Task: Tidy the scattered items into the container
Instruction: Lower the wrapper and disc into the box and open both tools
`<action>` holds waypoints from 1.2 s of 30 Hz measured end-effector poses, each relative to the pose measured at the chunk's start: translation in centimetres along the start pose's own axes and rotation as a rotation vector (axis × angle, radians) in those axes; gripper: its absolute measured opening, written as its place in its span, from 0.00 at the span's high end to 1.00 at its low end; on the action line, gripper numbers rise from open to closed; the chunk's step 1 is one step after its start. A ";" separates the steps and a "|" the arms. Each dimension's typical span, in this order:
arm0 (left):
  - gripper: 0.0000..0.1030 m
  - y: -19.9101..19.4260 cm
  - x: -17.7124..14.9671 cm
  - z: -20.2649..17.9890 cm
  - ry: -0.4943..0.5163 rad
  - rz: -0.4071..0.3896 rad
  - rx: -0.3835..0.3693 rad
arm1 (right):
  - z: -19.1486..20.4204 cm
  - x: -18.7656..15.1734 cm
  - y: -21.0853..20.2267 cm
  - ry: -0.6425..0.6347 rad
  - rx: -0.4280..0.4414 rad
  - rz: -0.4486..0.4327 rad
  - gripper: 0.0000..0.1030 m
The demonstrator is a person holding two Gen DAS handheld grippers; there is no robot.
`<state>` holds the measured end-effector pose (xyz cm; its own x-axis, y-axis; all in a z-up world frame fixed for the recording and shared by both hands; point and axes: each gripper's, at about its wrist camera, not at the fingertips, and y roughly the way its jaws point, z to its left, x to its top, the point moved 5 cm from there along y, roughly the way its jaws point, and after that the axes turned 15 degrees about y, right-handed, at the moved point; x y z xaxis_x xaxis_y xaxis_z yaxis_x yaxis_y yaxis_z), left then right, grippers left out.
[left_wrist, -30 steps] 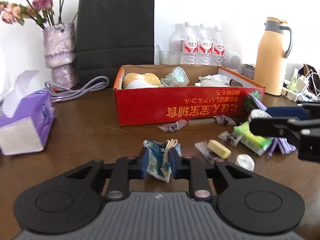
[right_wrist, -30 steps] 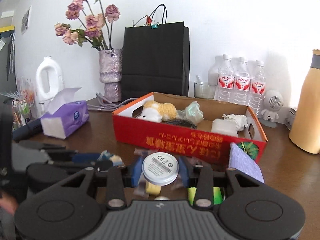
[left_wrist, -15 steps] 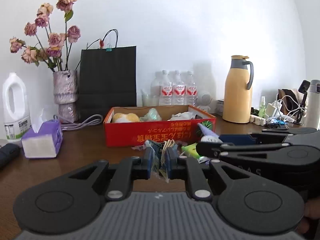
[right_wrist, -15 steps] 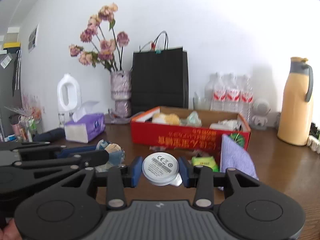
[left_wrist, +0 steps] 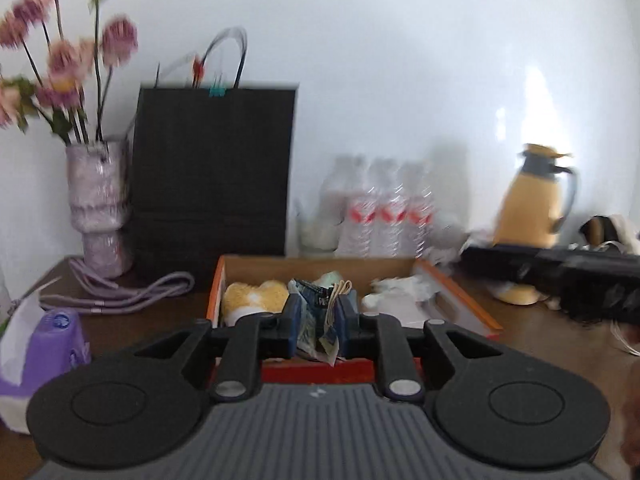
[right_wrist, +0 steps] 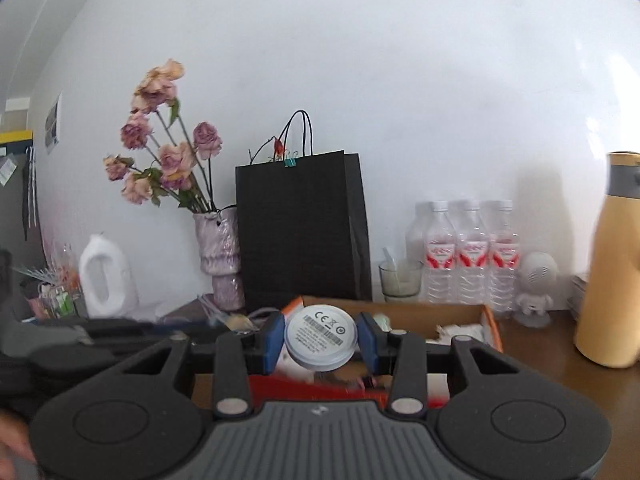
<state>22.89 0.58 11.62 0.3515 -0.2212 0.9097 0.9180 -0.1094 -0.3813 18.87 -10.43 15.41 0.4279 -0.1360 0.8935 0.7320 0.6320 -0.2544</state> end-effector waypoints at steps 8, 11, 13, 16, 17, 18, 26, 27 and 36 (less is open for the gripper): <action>0.69 11.7 -2.4 0.8 -0.093 0.283 -0.168 | -3.0 2.4 18.0 0.117 -0.088 0.354 0.63; 0.48 12.4 -2.9 0.9 -0.075 0.297 -0.198 | -4.3 -0.1 23.0 0.118 -0.146 0.503 0.63; 0.43 12.1 -3.1 1.4 -0.077 0.298 -0.205 | -5.2 -2.1 25.2 0.115 -0.199 0.587 0.63; 0.42 11.4 -3.2 2.4 -0.098 0.285 -0.223 | -6.1 -3.8 26.8 0.097 -0.229 0.634 0.63; 0.39 11.4 -3.0 2.7 -0.099 0.282 -0.226 | -6.2 -4.1 27.0 0.104 -0.222 0.648 0.62; 0.34 11.4 -2.9 2.8 -0.095 0.282 -0.226 | -6.2 -4.4 27.2 0.116 -0.216 0.663 0.62; 0.31 10.3 -3.1 3.9 -0.156 0.278 -0.168 | -6.7 -2.0 23.4 0.183 -0.213 0.613 0.45; 0.29 10.1 -3.1 4.1 -0.162 0.279 -0.151 | -7.1 -1.4 22.4 0.182 -0.217 0.593 0.38; 0.05 5.7 -1.3 2.3 -0.036 0.138 0.144 | -9.4 -0.4 13.5 0.087 -0.382 0.434 0.23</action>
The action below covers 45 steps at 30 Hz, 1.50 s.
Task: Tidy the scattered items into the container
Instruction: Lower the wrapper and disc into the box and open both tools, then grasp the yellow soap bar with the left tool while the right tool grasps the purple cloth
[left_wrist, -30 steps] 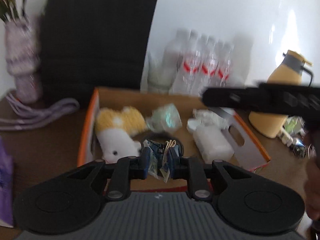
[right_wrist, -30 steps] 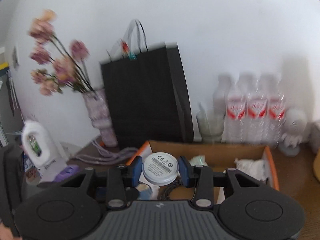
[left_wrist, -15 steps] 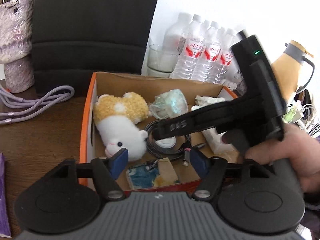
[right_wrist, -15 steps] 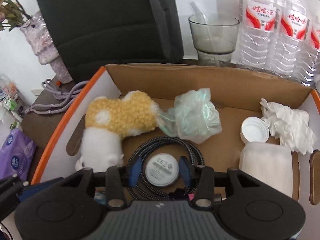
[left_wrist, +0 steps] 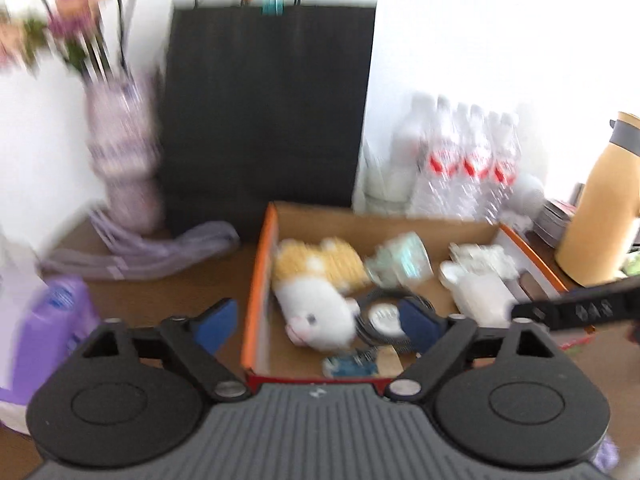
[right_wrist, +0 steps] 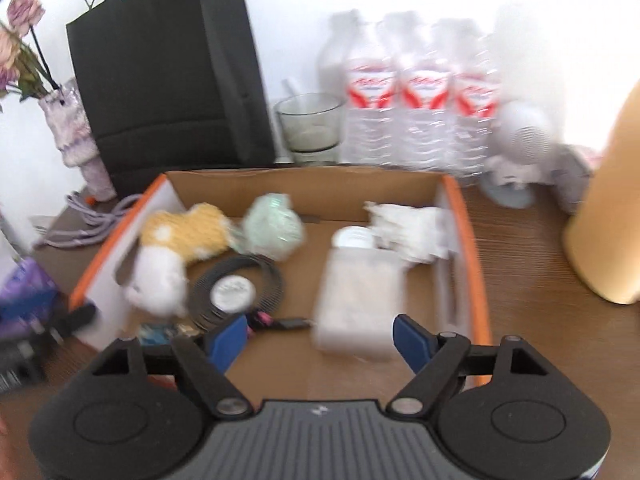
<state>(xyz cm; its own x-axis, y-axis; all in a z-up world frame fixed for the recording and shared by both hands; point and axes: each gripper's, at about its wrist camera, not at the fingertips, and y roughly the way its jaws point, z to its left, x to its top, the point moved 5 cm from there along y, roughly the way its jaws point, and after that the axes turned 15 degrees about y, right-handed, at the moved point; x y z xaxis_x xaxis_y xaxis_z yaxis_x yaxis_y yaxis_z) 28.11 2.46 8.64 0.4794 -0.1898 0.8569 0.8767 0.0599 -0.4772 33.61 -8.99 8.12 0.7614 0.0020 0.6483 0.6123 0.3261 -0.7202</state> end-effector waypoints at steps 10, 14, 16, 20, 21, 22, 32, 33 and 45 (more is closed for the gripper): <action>0.00 -5.1 0.4 -3.0 0.039 -0.174 0.024 | -2.1 -5.1 -7.3 -0.038 0.069 -0.427 0.15; 0.00 -6.8 0.3 -3.7 0.040 -0.191 0.015 | -2.3 -5.8 -9.3 -0.023 0.100 -0.466 0.15; 0.00 -7.8 0.2 -4.0 0.041 -0.199 0.023 | -2.3 -6.1 -10.1 -0.019 0.104 -0.471 0.15; 0.00 -10.3 -1.8 -4.7 0.033 -0.195 0.039 | -2.7 -8.2 -12.1 0.019 0.114 -0.450 0.14; 0.00 -11.3 -3.2 -4.9 0.025 -0.176 0.034 | -3.0 -9.3 -12.5 0.039 0.101 -0.423 0.13; 0.00 -12.4 -4.8 -5.1 0.012 -0.150 0.032 | -3.4 -10.8 -12.9 0.057 0.097 -0.389 0.13; 0.00 -21.2 -17.2 -8.6 -0.014 -0.015 -0.069 | -6.5 -28.2 -17.5 0.040 0.082 -0.187 0.14; 0.01 -20.7 -17.0 -8.3 -0.025 -0.011 -0.062 | -6.5 -28.3 -17.4 0.039 0.082 -0.181 0.16; 0.25 -14.6 -12.9 -8.8 0.049 -0.010 -0.203 | -8.3 -18.4 -11.7 0.106 0.051 -0.198 0.22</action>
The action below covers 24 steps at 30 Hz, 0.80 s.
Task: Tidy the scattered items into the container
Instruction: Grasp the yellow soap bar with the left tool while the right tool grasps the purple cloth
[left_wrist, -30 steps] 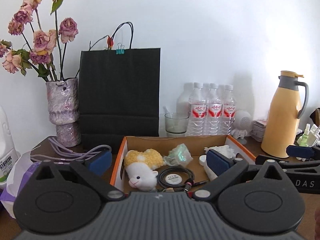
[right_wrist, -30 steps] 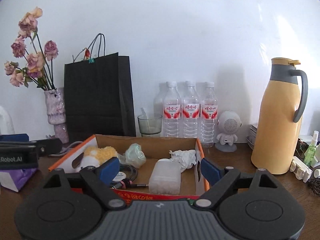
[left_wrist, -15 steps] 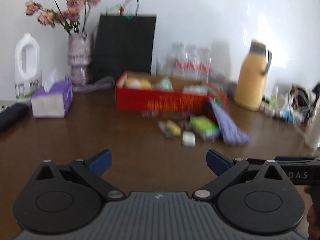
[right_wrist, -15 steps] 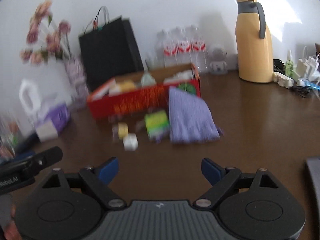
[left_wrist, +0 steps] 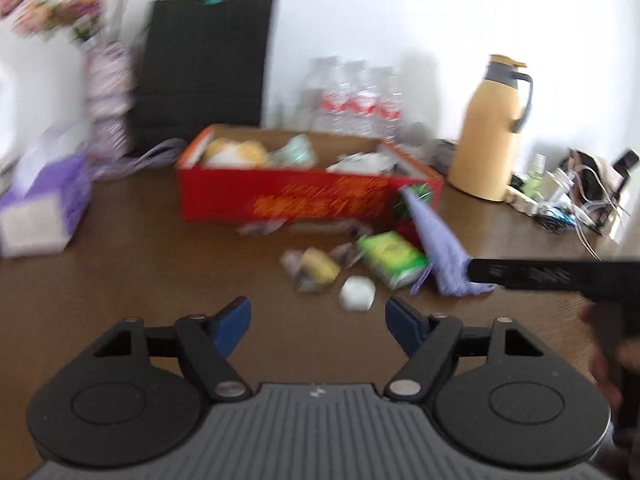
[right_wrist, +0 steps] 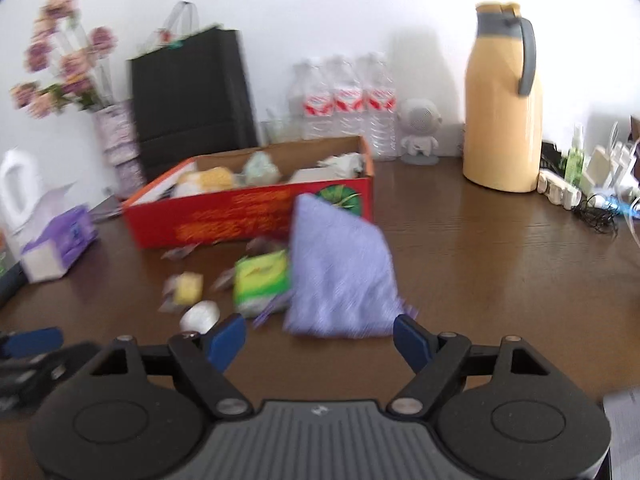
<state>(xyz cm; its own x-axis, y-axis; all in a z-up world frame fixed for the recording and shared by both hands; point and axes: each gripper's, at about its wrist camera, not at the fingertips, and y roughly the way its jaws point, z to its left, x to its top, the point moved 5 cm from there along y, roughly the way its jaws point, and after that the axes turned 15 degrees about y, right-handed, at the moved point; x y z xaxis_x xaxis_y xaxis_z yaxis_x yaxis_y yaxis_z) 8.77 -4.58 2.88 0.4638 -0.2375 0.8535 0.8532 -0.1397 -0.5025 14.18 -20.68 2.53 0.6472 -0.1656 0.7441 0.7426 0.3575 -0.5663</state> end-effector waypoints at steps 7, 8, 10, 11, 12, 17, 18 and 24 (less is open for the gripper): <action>0.50 7.2 3.7 -0.3 0.082 0.051 -0.085 | 1.1 3.3 6.3 -0.011 0.019 0.037 0.43; 0.52 8.0 3.7 -0.4 0.096 0.070 -0.077 | 1.2 3.2 6.9 -0.012 0.019 0.052 0.50; 0.55 9.2 3.5 -0.3 0.101 0.106 -0.043 | 1.3 2.8 7.6 -0.024 0.027 0.074 0.58; 0.55 9.7 3.3 -0.2 0.099 0.124 -0.040 | 1.3 2.5 7.6 -0.037 0.024 0.068 0.60; 0.55 9.9 3.1 -0.1 0.097 0.136 -0.037 | 1.2 2.3 7.5 -0.043 0.026 0.058 0.64; 0.55 10.9 2.0 -0.1 0.076 0.172 -0.046 | -0.1 2.1 7.2 0.021 0.046 0.040 0.77; 0.59 11.0 2.0 -0.1 0.083 0.175 -0.044 | -0.2 2.0 7.2 0.020 0.052 0.044 0.77; 0.77 10.8 2.4 0.0 0.079 0.160 -0.040 | 0.0 2.0 6.6 -0.014 0.046 0.025 0.88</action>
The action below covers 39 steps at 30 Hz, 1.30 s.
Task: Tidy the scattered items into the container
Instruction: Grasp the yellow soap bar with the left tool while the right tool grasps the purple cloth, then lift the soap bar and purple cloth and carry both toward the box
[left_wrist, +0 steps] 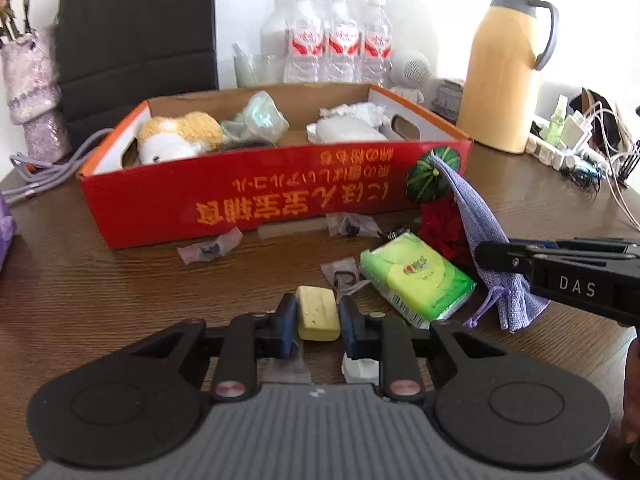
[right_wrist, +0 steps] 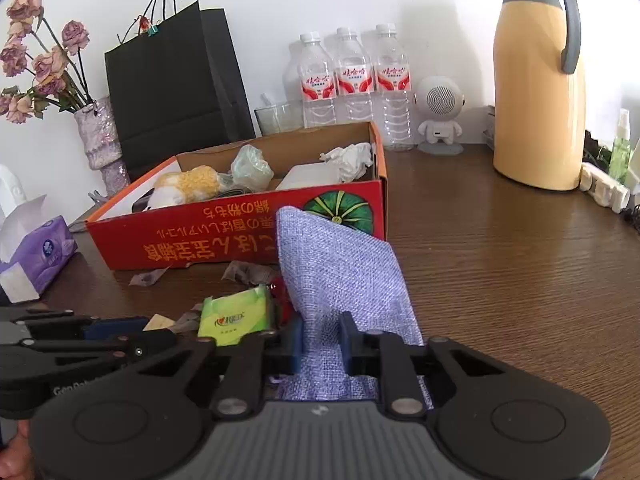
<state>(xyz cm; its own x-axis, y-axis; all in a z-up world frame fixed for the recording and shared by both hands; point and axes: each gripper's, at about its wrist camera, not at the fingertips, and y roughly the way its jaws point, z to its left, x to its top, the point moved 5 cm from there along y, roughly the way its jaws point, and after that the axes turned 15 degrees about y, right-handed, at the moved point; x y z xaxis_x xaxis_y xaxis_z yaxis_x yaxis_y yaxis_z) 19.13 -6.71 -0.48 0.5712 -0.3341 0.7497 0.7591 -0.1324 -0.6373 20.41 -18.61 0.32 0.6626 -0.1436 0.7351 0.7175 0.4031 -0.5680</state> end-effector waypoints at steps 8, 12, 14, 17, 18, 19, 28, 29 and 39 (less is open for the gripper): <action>0.77 -6.5 -0.3 1.0 -0.055 -0.113 -0.028 | -1.0 1.3 -2.5 0.072 0.071 -0.079 0.96; 0.77 -9.4 -3.3 0.3 -0.060 -0.088 -0.055 | 0.4 0.8 -5.7 -0.017 0.100 -0.096 0.96; 0.77 -10.1 -5.2 -0.2 -0.047 -0.043 -0.035 | 2.5 -1.0 -8.3 -0.120 0.146 -0.074 0.96; 0.77 -10.9 -7.7 -0.2 -0.092 0.007 -0.019 | 4.9 -5.4 -10.3 -0.241 0.179 0.052 0.96; 0.77 -11.1 -8.3 -0.1 -0.107 0.016 -0.016 | 5.1 -6.9 -10.3 -0.254 0.170 0.099 0.94; 0.77 -11.3 -8.7 -0.2 -0.110 0.021 -0.007 | 5.1 -8.1 -10.3 -0.252 0.162 0.142 0.87; 0.48 -11.2 -9.2 -0.9 -0.067 0.012 0.024 | 5.6 -8.2 -10.8 -0.191 0.210 0.173 0.46; 0.49 -11.1 -9.2 -1.0 -0.065 0.010 0.026 | 5.9 -8.3 -10.2 -0.208 0.182 0.178 0.46; 0.79 -11.1 -9.3 -0.5 -0.103 -0.024 0.011 | 6.1 -10.2 -8.1 -0.281 0.075 0.183 0.32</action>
<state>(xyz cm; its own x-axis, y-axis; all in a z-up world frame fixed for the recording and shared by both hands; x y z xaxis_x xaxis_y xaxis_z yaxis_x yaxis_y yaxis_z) 5.26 -2.59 -0.41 0.5816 -0.2335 0.7793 0.7758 -0.1291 -0.6177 6.55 -14.86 -0.28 0.6862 0.1874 0.7029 0.5678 0.4660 -0.6786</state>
